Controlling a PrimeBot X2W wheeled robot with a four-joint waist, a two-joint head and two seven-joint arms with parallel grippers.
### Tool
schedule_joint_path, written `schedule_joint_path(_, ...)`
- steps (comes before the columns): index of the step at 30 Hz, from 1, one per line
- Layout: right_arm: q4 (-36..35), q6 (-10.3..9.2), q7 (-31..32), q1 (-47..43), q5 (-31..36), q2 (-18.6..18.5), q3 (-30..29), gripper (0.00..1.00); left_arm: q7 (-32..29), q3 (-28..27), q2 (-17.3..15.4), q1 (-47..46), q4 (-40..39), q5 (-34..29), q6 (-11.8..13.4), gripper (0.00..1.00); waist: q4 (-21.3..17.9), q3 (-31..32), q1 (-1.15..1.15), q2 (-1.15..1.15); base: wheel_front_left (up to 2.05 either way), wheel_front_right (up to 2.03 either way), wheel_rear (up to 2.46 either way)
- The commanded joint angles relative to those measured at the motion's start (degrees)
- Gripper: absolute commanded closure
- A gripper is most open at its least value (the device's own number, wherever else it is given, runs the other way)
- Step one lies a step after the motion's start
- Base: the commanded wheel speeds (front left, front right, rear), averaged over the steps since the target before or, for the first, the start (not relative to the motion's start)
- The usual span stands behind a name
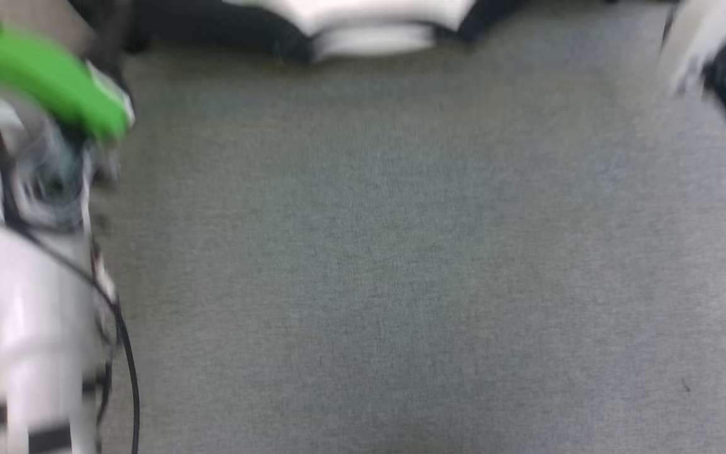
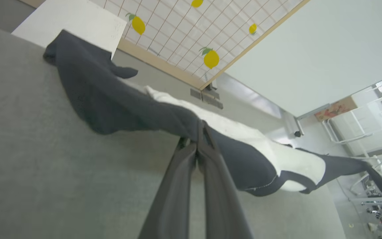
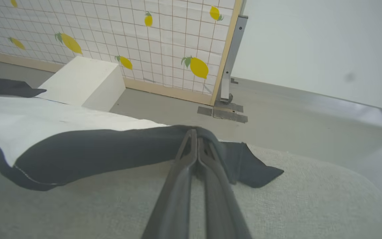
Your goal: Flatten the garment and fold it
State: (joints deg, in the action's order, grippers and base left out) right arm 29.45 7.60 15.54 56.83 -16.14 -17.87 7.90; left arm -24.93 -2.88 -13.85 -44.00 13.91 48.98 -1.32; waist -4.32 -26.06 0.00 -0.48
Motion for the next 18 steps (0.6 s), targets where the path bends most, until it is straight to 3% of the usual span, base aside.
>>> schedule_joint_path(1,-1.9,-0.11,1.5,-3.9,-1.6,-0.8,0.2,1.0,-1.4,0.3,-1.0,4.6,-1.9,0.3,-0.3,1.0,0.7,5.1,0.0,0.46,0.0,0.0,0.0)
schedule_joint_path(8,-14.7,-0.11,9.3,-24.7,-3.5,-2.5,-3.1,1.0,-8.3,1.4,-2.0,25.6,-12.8,1.9,1.6,1.0,1.8,10.6,0.0,0.46,0.0,0.0,0.0)
schedule_joint_path(18,-30.1,-0.11,17.2,-48.6,1.4,4.9,-13.3,1.0,-10.5,1.3,-2.2,46.3,-22.1,1.8,4.1,1.0,2.8,14.5,0.0,0.46,0.0,0.0,0.0)
